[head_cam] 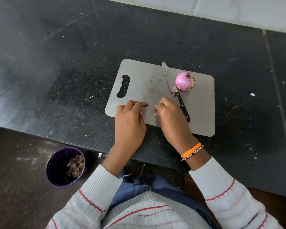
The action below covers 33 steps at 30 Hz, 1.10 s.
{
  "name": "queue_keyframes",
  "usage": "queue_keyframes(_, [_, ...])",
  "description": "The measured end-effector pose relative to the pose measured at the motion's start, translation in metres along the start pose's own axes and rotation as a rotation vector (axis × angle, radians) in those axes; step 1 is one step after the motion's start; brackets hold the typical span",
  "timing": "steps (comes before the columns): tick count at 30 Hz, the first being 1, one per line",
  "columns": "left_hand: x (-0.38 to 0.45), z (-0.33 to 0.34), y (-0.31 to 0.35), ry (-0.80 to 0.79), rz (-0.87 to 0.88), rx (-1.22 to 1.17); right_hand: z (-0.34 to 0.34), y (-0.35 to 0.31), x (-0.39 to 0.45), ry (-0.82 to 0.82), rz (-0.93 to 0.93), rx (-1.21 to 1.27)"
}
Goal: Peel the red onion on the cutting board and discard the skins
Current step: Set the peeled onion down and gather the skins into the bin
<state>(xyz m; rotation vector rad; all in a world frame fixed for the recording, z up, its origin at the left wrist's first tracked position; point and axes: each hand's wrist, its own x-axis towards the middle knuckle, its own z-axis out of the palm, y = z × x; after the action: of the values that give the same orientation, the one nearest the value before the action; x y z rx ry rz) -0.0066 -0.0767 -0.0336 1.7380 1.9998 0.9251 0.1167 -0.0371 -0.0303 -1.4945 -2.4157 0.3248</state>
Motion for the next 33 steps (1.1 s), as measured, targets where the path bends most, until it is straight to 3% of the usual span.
queue_keyframes(15, [0.002, 0.002, 0.000, 0.002, -0.037, -0.008, -0.010, -0.008, 0.005, -0.017, -0.006, -0.004])
queue_keyframes(21, [0.003, 0.000, -0.002, 0.013, -0.015, -0.012, -0.032, 0.014, 0.016, 0.008, 0.319, 0.416])
queue_keyframes(33, [0.003, 0.002, 0.000, 0.017, -0.017, -0.003, -0.003, -0.015, 0.001, 0.099, 0.174, 0.029])
